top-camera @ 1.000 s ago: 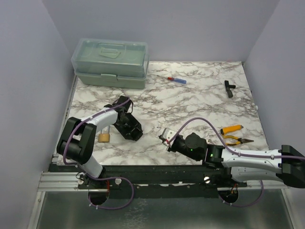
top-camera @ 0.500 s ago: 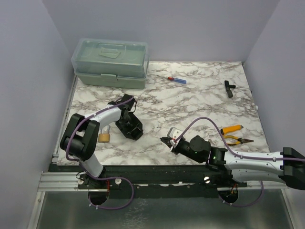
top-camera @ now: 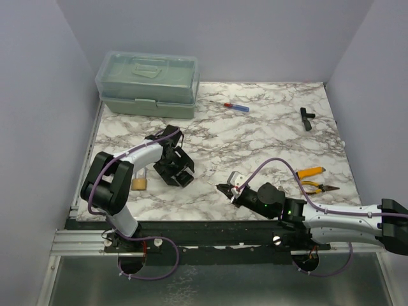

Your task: Unlock with the key

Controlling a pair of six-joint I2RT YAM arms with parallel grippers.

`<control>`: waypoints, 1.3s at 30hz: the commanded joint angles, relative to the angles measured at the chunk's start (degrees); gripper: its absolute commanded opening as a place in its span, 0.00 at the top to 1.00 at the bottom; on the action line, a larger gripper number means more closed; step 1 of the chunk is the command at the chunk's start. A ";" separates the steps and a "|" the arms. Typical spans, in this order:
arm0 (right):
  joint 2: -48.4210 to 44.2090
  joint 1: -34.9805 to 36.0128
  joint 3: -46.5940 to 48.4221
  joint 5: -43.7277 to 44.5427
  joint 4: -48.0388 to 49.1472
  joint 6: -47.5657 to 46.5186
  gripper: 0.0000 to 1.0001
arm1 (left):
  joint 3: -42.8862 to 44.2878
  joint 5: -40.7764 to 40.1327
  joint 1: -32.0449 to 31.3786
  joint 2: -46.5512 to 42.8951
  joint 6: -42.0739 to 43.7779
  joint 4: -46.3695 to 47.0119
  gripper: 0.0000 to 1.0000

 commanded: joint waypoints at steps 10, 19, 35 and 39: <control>0.68 0.48 -0.30 0.20 2.81 -3.42 1.00 | -0.96 -6.75 -0.49 -7.29 0.33 -3.65 0.01; 5.41 0.54 2.37 -1.25 7.17 -13.81 1.00 | 2.31 -1.04 -0.54 -19.80 3.87 -9.85 0.06; 17.94 0.49 9.09 -4.42 19.48 -22.10 1.00 | -7.44 16.21 -0.49 -34.31 -14.79 1.96 0.32; 20.79 0.48 11.34 -5.25 19.94 -21.03 1.00 | -9.23 17.70 -0.49 -34.40 -15.49 3.94 0.47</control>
